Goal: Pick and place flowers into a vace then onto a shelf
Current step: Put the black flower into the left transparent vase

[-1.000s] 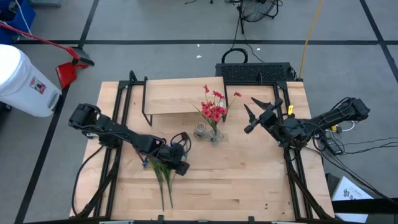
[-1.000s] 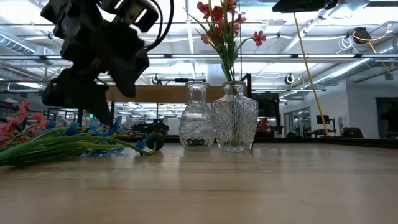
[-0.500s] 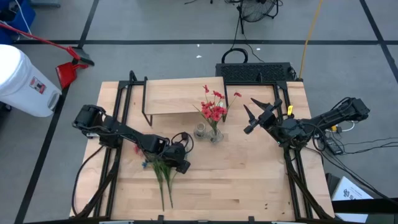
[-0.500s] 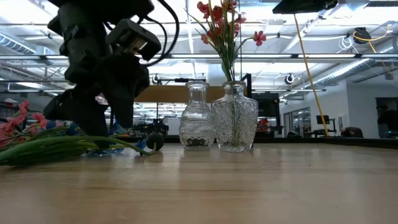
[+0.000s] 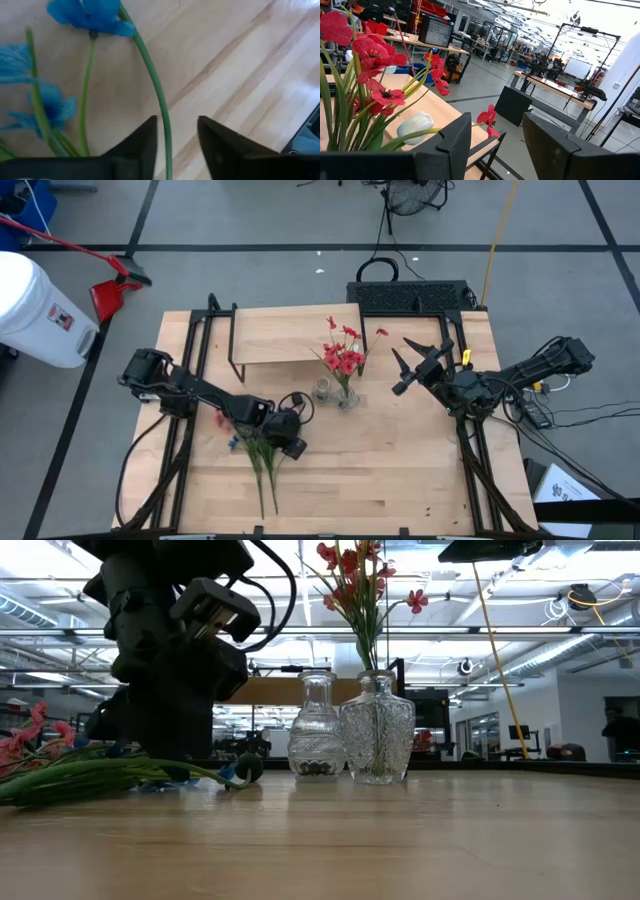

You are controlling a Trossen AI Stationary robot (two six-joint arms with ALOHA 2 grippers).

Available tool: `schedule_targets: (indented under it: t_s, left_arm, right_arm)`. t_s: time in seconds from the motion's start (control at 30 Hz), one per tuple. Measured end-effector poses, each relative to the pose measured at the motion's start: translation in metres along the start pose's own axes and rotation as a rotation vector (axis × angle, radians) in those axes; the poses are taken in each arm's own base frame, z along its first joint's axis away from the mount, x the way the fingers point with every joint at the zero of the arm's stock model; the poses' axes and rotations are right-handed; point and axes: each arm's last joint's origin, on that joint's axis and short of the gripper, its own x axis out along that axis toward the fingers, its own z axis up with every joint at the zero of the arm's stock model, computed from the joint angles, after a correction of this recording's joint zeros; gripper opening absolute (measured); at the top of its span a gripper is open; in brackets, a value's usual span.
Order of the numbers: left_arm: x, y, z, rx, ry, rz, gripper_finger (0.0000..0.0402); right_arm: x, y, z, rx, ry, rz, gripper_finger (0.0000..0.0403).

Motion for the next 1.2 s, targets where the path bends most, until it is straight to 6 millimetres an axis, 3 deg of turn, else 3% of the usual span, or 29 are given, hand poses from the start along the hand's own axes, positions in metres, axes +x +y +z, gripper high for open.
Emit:
schedule_targets:
  t_s: [0.23,0.5,0.7,1.03,1.2]
  left_arm:
    - [-0.003,0.005,0.014,0.030,-0.024,0.000,0.0010]
    - [-0.010,0.001,0.023,-0.008,-0.029,-0.074,0.0007]
    - [-0.011,0.001,0.024,-0.096,-0.020,-0.079,0.0041]
    - [-0.010,0.003,0.023,-0.087,-0.014,-0.062,0.0175]
    - [-0.009,0.005,0.021,-0.075,-0.020,-0.030,0.0214]
  right_arm:
    - [0.000,0.000,0.000,0.000,0.000,0.000,0.0169]
    - [0.000,0.000,0.000,0.000,0.000,0.000,0.0169]
    - [0.000,0.000,0.000,0.000,0.000,0.000,0.0169]
    - [0.000,0.003,-0.010,0.030,0.010,0.003,0.0169]
    - [0.000,0.004,-0.013,0.077,0.013,0.004,0.0169]
